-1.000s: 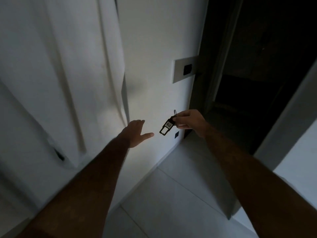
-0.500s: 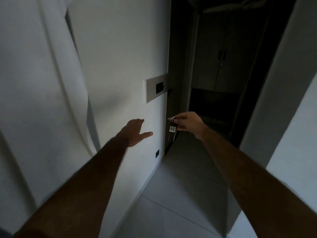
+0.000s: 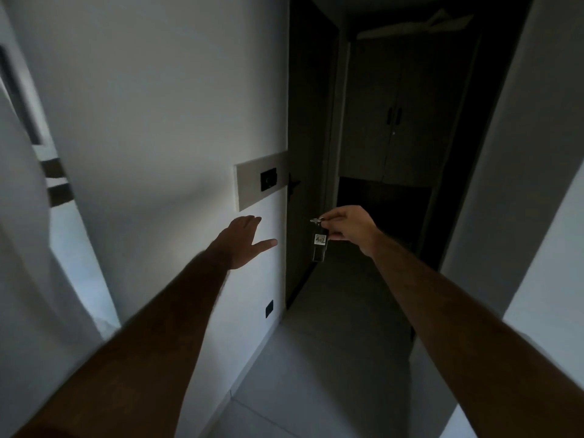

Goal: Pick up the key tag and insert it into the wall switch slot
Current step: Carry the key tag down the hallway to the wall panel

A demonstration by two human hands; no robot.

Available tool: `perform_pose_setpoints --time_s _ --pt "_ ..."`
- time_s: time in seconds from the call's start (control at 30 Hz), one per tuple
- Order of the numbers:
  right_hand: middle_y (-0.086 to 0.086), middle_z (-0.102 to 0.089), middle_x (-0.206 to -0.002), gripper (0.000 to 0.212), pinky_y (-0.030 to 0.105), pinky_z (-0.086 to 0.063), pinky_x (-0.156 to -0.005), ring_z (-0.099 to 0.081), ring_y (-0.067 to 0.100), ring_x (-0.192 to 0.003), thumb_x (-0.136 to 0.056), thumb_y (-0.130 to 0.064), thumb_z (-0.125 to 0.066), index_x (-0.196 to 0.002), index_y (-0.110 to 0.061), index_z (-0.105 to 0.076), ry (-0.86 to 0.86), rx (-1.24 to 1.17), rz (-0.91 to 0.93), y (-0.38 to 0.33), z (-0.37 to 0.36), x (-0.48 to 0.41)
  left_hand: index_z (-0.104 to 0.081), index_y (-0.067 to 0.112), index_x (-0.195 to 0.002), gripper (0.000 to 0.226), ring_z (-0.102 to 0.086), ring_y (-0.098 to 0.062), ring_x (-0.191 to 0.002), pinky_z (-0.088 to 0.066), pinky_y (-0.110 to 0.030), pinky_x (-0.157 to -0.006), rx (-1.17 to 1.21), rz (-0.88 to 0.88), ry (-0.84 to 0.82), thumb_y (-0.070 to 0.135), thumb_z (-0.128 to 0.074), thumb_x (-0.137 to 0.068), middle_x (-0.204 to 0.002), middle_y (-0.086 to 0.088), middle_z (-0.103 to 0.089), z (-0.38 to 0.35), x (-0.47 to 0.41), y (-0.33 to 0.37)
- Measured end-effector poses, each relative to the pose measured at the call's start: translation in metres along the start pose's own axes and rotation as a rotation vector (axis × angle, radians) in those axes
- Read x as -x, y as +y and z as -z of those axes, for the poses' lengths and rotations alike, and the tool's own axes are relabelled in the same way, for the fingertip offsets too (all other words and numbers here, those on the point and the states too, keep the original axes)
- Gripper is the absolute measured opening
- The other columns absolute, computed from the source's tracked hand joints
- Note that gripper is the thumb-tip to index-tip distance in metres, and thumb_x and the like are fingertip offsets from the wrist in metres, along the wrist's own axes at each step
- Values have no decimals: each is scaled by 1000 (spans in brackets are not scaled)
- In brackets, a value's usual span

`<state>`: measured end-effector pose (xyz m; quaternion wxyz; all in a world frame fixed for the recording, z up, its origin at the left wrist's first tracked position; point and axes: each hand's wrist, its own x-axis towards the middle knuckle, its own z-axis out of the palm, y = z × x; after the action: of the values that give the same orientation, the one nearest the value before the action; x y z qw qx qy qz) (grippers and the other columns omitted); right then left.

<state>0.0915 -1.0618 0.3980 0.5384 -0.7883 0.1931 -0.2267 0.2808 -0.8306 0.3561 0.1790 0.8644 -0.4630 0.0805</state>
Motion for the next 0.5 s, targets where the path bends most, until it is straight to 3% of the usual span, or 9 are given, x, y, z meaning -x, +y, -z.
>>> perform_pose_setpoints --time_s 0.3,0.5 --pt "7 -78 -100 16 25 -62 -74 -77 12 -87 -87 -7 -72 -102 -12 -75 -54 8 33 4 69 -98 -28 11 -155 95 -28 -29 -150 -29 -46 -120 -10 18 68 77 -41 -88 -162 -12 -33 -14 -102 37" --pt "10 -77 -104 18 23 -62 -73 -76 18 -94 -89 -4 -70 -106 -7 -73 -67 -20 66 8 80 -157 -32 12 -153 116 -35 -30 -146 -32 -44 -116 -33 16 107 95 -24 -73 -158 -14 -38 -16 -159 29"
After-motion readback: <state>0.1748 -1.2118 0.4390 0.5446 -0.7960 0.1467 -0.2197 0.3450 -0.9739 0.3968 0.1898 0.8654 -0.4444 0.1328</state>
